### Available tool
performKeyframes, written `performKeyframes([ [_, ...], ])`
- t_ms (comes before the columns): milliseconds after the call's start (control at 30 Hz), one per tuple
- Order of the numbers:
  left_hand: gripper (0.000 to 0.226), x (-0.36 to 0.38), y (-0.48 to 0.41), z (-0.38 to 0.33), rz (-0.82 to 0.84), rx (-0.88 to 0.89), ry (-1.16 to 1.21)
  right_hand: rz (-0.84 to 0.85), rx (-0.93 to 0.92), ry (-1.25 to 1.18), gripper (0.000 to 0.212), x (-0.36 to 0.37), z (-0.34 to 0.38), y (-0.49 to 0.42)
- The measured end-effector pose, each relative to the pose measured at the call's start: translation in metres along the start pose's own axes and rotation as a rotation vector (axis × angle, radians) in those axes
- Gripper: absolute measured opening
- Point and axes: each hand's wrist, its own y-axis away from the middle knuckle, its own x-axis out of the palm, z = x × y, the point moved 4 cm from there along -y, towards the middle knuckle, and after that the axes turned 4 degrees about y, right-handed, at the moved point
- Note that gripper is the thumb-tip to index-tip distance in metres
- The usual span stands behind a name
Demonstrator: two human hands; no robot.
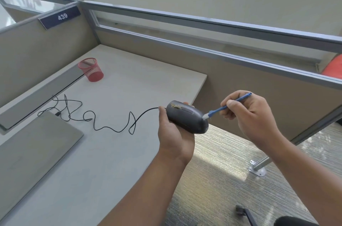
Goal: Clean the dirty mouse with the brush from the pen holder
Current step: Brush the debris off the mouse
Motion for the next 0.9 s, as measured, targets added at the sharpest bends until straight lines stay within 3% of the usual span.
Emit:
performKeyframes([
  [267, 0.067, 0.004, 0.001, 0.000, 0.006, 0.018, 0.027, 0.072, -0.044, 0.025, 0.018, 0.016, 0.014, 0.001],
  [433, 0.065, 0.003, -0.002, -0.004, 0.018, 0.043, 0.074, -0.018, -0.061, 0.077, 0.022, -0.001, 0.013, -0.001],
  [600, 0.066, 0.005, -0.003, -0.003, 0.018, 0.036, 0.051, 0.046, -0.067, 0.048, 0.015, 0.012, 0.013, -0.003],
  [733, 0.062, 0.004, -0.007, -0.007, 0.019, 0.061, 0.076, -0.012, -0.097, 0.138, 0.014, -0.001, 0.007, 0.006],
  [900, 0.063, 0.001, -0.010, -0.005, 0.012, 0.057, 0.077, -0.052, -0.076, 0.024, 0.012, 0.004, 0.004, 0.001],
])
